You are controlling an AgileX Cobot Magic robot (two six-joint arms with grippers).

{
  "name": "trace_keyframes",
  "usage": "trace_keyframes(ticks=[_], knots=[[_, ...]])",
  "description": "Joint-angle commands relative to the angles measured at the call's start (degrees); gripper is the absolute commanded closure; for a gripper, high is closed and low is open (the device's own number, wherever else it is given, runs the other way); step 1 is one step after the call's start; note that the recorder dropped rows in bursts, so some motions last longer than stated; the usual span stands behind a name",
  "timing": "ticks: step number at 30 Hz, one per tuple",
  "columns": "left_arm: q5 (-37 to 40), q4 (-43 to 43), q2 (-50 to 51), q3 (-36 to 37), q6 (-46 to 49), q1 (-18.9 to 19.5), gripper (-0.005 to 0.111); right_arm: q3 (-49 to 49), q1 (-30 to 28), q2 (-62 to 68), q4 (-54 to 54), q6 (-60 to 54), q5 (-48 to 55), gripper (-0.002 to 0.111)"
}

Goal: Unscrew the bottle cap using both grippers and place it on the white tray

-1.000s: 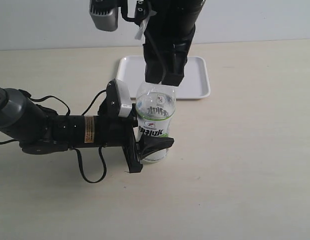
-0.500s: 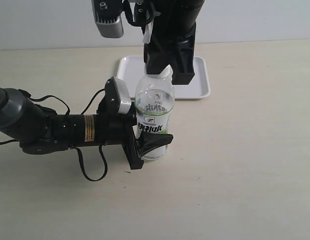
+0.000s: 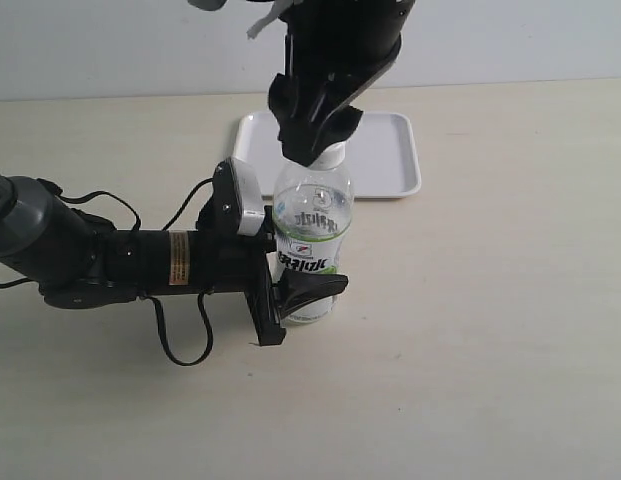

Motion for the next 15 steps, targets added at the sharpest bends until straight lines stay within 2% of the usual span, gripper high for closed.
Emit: trace_keyframes(ticks=[1,7,15], knots=[[1.01,0.7,-0.39,0.15,0.65,-0.26,0.107,0.09,-0.31,-0.58,0.23,7.18,-0.39,0.043],[0.74,0.81,-0.39,0.15,0.65,-0.26,0.107,0.09,-0.31,-0.58,-0.41,14.26,-0.39,0.045],[0.74,0.81,-0.39,0.15,0.65,-0.26,0.107,0.19,-0.31,-0.58,-0.41,16.2,-0.39,0.045]])
